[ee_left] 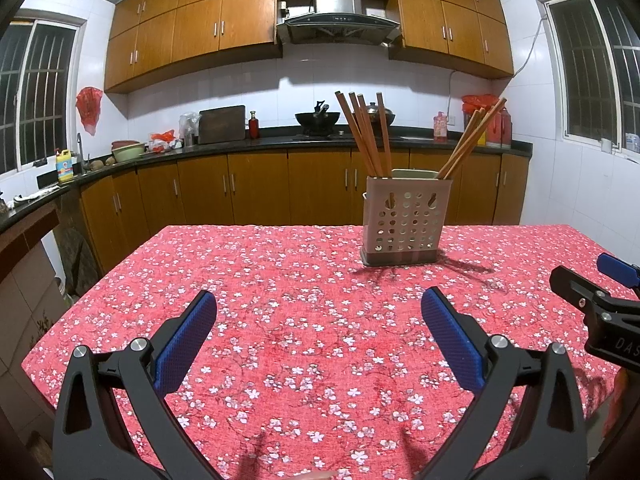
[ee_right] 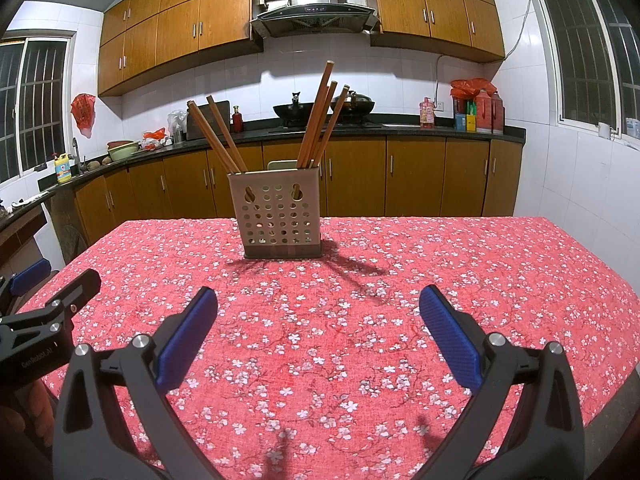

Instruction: Organize utensils

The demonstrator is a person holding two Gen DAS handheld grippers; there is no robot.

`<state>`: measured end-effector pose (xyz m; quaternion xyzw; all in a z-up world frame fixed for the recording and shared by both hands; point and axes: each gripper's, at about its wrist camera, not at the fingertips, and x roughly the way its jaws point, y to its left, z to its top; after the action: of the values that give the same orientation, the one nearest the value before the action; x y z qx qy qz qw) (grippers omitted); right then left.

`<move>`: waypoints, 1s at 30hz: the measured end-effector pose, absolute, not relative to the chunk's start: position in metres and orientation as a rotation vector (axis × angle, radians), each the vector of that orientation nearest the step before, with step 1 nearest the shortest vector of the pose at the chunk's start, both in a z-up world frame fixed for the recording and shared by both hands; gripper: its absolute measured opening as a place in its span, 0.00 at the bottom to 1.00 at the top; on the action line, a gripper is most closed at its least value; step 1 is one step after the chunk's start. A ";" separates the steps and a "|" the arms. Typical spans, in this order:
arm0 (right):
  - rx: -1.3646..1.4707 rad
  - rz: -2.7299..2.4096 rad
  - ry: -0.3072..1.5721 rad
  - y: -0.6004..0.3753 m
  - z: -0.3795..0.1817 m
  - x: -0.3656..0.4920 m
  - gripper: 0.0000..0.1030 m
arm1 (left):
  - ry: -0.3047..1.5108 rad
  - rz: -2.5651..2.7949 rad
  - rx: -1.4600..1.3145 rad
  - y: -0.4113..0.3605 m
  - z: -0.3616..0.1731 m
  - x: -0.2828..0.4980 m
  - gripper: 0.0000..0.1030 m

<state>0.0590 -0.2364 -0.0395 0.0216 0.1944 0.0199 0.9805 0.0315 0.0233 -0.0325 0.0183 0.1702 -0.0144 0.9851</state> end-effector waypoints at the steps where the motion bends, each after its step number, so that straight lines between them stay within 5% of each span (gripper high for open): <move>1: 0.043 0.040 0.391 -0.236 -0.040 0.059 0.96 | 0.343 -0.029 0.036 0.023 -0.032 0.033 0.98; 30: 0.043 0.041 0.396 -0.235 -0.040 0.059 0.96 | 0.347 -0.034 0.034 0.024 -0.033 0.033 0.98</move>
<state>0.0587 -0.2352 -0.0395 0.0215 0.1965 0.0201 0.9801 0.0332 0.0240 -0.0327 0.0167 0.1727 -0.0167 0.9847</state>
